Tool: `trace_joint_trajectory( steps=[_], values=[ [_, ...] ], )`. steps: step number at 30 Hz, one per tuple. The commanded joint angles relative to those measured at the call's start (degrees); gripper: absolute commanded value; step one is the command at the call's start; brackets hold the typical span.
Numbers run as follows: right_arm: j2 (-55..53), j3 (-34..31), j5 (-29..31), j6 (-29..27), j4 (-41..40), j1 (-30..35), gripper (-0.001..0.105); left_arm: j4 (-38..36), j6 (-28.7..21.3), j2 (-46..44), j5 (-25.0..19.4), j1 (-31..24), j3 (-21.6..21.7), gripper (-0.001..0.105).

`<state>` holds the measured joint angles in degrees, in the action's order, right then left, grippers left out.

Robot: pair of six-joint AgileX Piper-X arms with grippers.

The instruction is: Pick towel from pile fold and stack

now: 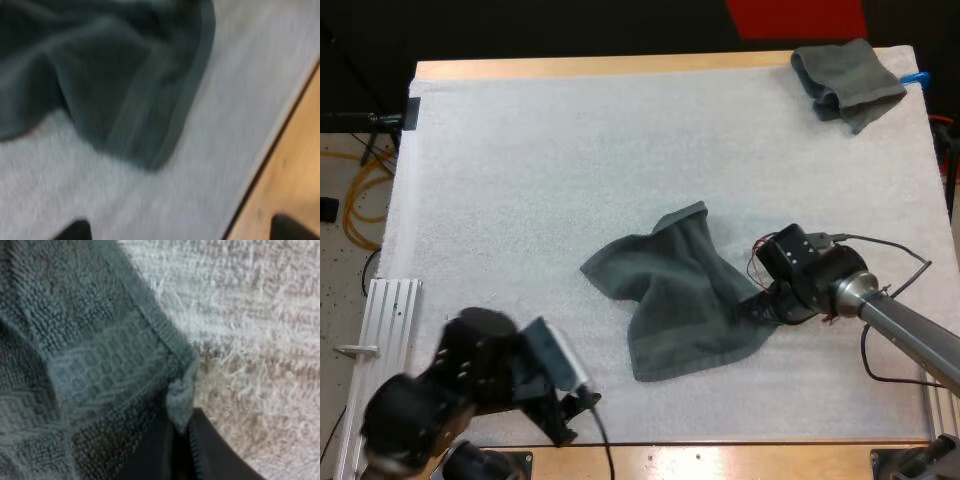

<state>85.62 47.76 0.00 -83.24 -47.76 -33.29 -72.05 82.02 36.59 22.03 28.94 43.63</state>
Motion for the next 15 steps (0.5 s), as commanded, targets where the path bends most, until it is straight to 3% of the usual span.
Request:
trace_joint_trajectory(
  steps=[1,6,10,15],
  values=[
    [-0.72,-0.03,-0.4,0.92,0.64,-0.04,0.0,2.26,-0.45,1.75,-3.8,2.68,-0.1,0.068],
    [-0.72,-0.01,-0.53,1.17,0.64,-0.04,0.0,10.08,-0.45,12.39,-12.28,13.11,-0.12,0.068],
    [-0.72,-0.01,-0.53,1.17,0.64,-0.04,0.0,13.9,0.6,20.88,-14.51,18.15,-0.12,0.068],
    [-0.72,-0.01,-0.53,1.17,0.17,-0.04,0.0,17.41,5.55,31.95,-15.54,22.54,-0.12,0.068]
  ],
)
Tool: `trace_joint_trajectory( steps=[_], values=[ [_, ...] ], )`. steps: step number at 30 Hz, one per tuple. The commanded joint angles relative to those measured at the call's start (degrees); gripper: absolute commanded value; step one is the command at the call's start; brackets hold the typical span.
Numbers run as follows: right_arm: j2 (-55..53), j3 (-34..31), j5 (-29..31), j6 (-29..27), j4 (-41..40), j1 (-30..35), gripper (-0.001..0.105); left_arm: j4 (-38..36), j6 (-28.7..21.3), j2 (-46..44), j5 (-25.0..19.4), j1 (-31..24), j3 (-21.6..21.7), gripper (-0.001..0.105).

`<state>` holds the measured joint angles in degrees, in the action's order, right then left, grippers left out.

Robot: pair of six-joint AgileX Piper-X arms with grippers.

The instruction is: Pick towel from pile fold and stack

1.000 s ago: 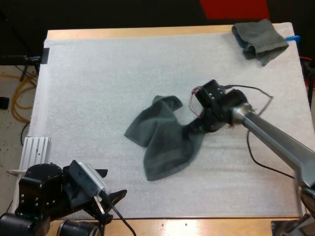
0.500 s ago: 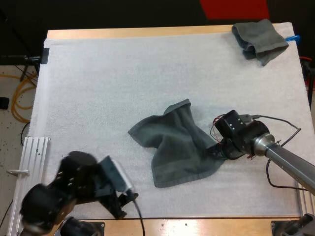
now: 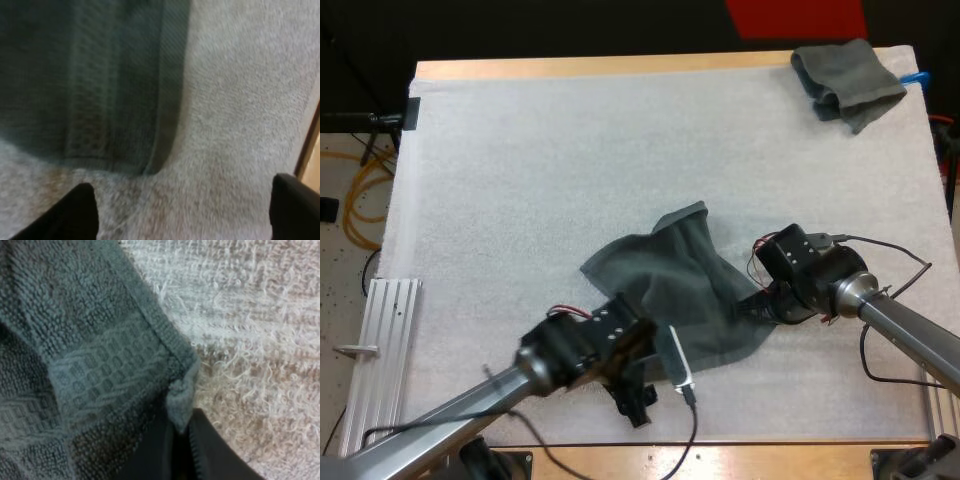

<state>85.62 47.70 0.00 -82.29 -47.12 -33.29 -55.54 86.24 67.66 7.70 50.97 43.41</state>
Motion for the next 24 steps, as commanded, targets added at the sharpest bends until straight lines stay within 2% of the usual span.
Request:
trace_joint_trajectory(
  steps=[1,6,15,24],
  values=[
    [-0.72,0.04,-0.53,0.22,-0.52,-0.04,0.0,1.45,1.81,1.68,-1.62,0.64,0.1,0.068],
    [-0.72,0.04,-0.53,0.22,-0.51,-0.04,0.0,4.75,6.44,9.17,-4.22,0.46,0.27,0.068],
    [-0.72,0.04,-0.53,0.08,-0.95,-0.04,0.0,8.08,7.81,16.89,-4.22,0.47,0.25,0.068],
    [-0.72,0.04,-0.53,0.08,-1.35,-0.04,0.0,9.17,7.81,19.09,-3.27,0.47,0.25,0.066]
  ],
)
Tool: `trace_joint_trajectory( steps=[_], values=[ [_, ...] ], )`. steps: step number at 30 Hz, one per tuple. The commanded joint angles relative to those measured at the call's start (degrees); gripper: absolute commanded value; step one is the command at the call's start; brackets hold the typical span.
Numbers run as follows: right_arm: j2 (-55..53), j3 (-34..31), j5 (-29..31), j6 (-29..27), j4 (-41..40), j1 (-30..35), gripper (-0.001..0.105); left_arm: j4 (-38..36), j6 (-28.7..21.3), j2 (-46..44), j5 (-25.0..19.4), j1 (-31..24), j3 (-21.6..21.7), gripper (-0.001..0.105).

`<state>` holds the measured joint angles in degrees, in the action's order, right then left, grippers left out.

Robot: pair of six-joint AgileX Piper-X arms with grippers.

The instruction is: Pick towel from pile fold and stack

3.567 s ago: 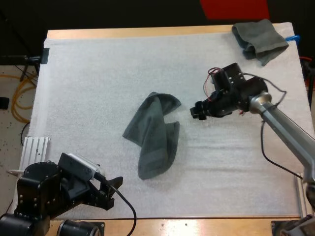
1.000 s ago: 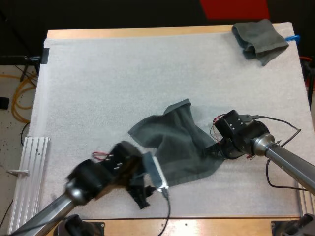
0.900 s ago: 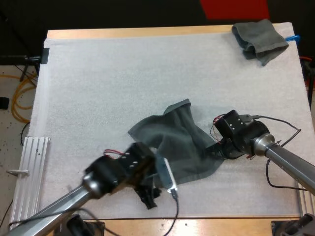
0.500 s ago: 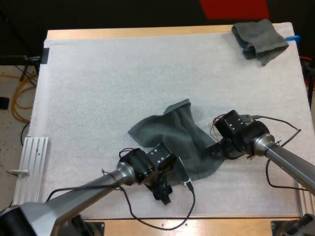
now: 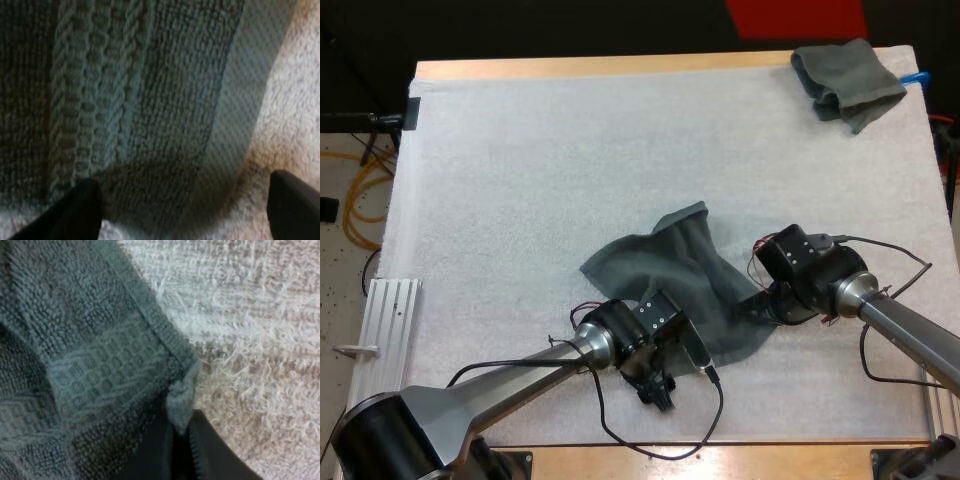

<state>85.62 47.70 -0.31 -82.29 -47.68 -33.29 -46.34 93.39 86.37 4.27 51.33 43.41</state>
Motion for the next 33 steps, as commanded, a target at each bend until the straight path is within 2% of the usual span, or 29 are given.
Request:
trace_joint_trajectory(
  steps=[1,4,9,16,25,28,33],
  values=[
    [-0.72,0.04,-0.22,0.08,-0.76,-0.04,0.0,-0.03,0.65,0.5,0.5,0.11,0.25,0.066],
    [-0.72,0.04,-0.22,0.08,-0.76,-0.04,0.0,-0.03,0.65,0.53,1.98,0.11,0.25,0.058],
    [-0.72,0.04,-0.24,0.08,-1.05,-0.04,0.0,-0.03,0.65,0.53,3.38,0.11,0.25,0.029],
    [-0.72,0.04,-0.39,-0.06,-1.43,-0.04,0.0,-0.14,0.65,0.53,3.7,0.11,0.25,0.0],
    [-2.26,0.07,0.42,-2.9,-1.04,-0.04,0.0,-2.47,1.43,-1.51,4.44,0.11,1.8,0.0],
    [-4.81,0.35,3.08,-3.82,-0.04,-0.04,0.0,-3.39,2.07,-4.97,4.45,-0.02,3.4,0.0],
    [-12.31,1.81,3.4,-4.55,-0.22,-0.04,0.0,-5.1,3.24,-13.57,3.16,-0.02,7.44,0.0]
  ],
)
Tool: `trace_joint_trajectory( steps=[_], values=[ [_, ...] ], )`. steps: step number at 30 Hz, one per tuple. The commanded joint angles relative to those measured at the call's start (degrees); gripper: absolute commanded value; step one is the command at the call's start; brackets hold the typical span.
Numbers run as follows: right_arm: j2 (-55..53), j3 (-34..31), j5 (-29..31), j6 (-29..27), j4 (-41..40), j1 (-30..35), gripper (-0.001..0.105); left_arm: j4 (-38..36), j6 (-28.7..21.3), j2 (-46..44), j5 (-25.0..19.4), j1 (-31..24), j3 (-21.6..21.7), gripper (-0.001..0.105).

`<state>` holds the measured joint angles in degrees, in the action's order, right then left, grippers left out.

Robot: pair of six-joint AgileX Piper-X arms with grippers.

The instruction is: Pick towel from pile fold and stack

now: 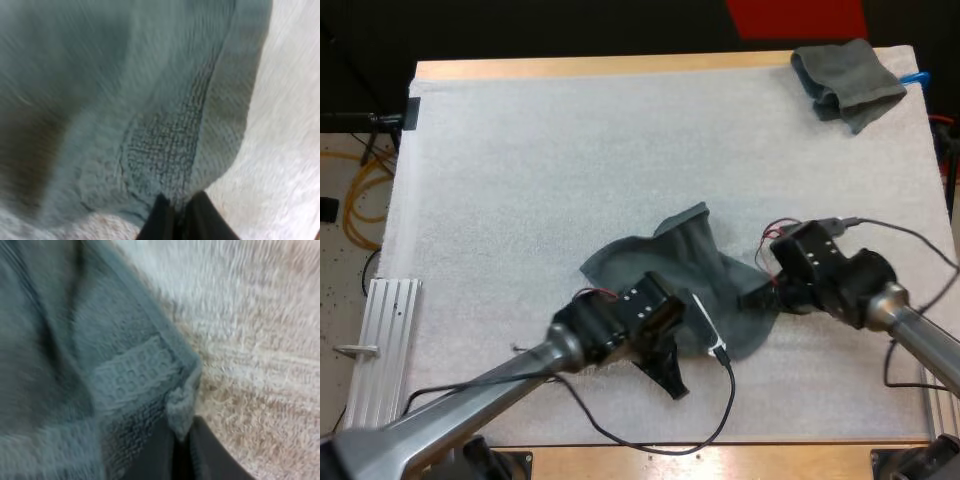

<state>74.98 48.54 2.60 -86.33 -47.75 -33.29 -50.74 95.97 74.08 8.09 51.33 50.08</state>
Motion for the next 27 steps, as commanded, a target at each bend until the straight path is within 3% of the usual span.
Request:
trace_joint_trajectory(
  steps=[1,6,15,21,27],
  values=[
    [-2.51,1.5,0.49,-0.51,-0.22,-0.04,0.0,-1.15,0.63,-2.46,-1.2,-0.02,1.39,0.0],
    [-10.69,7.15,1.82,-0.51,-0.04,-0.04,0.0,-2.27,0.63,-10.16,-4.65,-0.35,7.11,0.0],
    [-16.64,17.29,1.2,-0.51,-3.8,-0.27,0.0,-5.47,0.63,-16.61,-4.85,-5.62,17.05,0.0],
    [-16.84,21.82,-0.16,-0.51,-14.04,-2.57,0.0,-10.29,0.34,-18.09,-1.77,-5.7,20.7,0.0],
    [-16.97,24.87,0.09,-0.51,-23.19,-5.71,0.0,-15.43,0.38,-19.77,-0.17,-5.7,21.1,0.0]
  ],
)
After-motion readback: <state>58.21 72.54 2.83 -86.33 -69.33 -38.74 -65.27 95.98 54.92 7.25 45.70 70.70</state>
